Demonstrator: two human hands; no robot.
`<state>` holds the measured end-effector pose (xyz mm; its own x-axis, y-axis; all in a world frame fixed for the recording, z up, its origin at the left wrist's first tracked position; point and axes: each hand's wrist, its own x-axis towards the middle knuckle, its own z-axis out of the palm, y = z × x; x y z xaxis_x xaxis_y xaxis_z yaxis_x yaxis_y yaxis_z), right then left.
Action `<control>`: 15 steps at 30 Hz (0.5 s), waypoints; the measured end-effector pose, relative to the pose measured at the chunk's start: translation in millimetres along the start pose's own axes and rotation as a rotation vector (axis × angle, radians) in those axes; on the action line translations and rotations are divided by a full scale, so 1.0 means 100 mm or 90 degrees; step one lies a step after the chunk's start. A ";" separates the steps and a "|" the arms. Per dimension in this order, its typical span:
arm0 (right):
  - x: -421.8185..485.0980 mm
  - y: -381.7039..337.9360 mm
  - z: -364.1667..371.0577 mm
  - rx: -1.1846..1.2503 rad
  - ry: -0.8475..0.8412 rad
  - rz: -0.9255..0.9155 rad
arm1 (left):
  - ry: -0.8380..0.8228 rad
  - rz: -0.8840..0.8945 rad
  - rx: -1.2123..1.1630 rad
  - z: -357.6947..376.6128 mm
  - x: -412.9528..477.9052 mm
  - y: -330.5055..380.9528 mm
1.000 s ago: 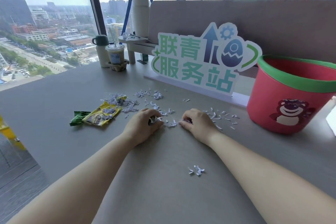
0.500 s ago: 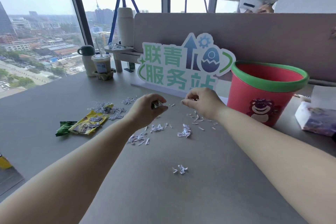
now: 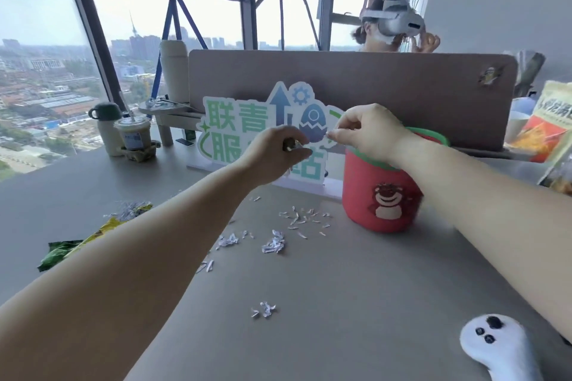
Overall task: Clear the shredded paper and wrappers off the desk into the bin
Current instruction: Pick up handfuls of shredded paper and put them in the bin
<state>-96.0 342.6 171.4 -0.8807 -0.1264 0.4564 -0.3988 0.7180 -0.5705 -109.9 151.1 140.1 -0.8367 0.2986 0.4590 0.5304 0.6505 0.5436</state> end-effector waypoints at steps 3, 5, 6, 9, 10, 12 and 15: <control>0.07 0.15 -0.26 -0.002 0.023 0.024 | 0.000 0.026 -0.009 0.09 0.17 0.19; 0.11 0.30 -0.38 -0.007 0.042 0.048 | 0.004 0.042 -0.022 0.17 0.30 0.31; 0.13 0.38 -0.42 -0.006 0.053 0.061 | 0.005 0.051 -0.025 0.22 0.36 0.37; 0.20 0.59 -0.52 0.008 0.076 0.095 | 0.004 0.070 -0.037 0.34 0.57 0.52; 0.22 0.65 -0.55 0.009 0.078 0.103 | 0.005 0.072 -0.043 0.39 0.65 0.56; 0.26 0.75 -0.59 0.009 0.074 0.119 | 0.011 0.071 -0.044 0.47 0.80 0.65; 0.29 0.88 -0.63 -0.006 0.066 0.143 | 0.003 0.062 -0.041 0.58 1.01 0.76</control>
<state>-140.7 445.2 177.2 -0.9157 0.1076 0.3871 -0.1935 0.7263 -0.6596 -161.7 271.5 186.5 -0.7806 0.3550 0.5144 0.6165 0.5727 0.5403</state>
